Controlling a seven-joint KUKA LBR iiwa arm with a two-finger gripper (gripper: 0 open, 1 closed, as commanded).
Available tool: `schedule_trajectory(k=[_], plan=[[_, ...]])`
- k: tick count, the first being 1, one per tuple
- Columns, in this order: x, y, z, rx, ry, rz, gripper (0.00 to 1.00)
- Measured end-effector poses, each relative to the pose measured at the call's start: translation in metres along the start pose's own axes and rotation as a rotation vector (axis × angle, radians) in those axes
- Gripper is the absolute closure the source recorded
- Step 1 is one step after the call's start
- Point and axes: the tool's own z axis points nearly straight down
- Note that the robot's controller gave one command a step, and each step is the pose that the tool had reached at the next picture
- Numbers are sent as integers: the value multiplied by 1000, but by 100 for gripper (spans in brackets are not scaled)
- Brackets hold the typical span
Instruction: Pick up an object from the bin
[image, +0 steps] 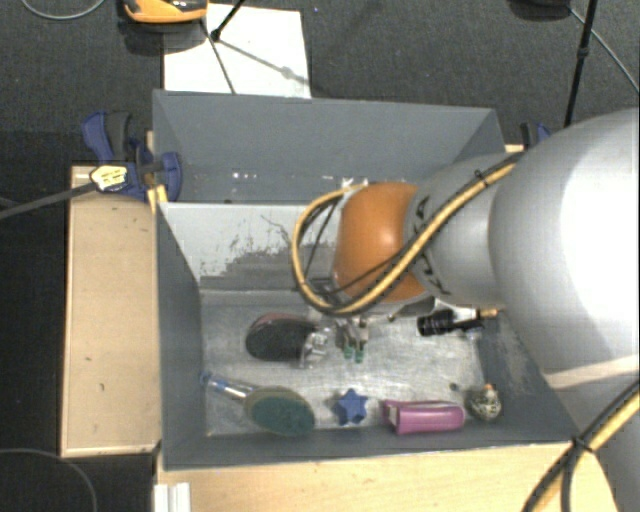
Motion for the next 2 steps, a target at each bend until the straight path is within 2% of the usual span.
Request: schedule_trajectory(k=[1, 2], plan=[[9, 26, -121, 2, 10, 12, 100], [-7, -4, -165, 3, 13, -500, 100]])
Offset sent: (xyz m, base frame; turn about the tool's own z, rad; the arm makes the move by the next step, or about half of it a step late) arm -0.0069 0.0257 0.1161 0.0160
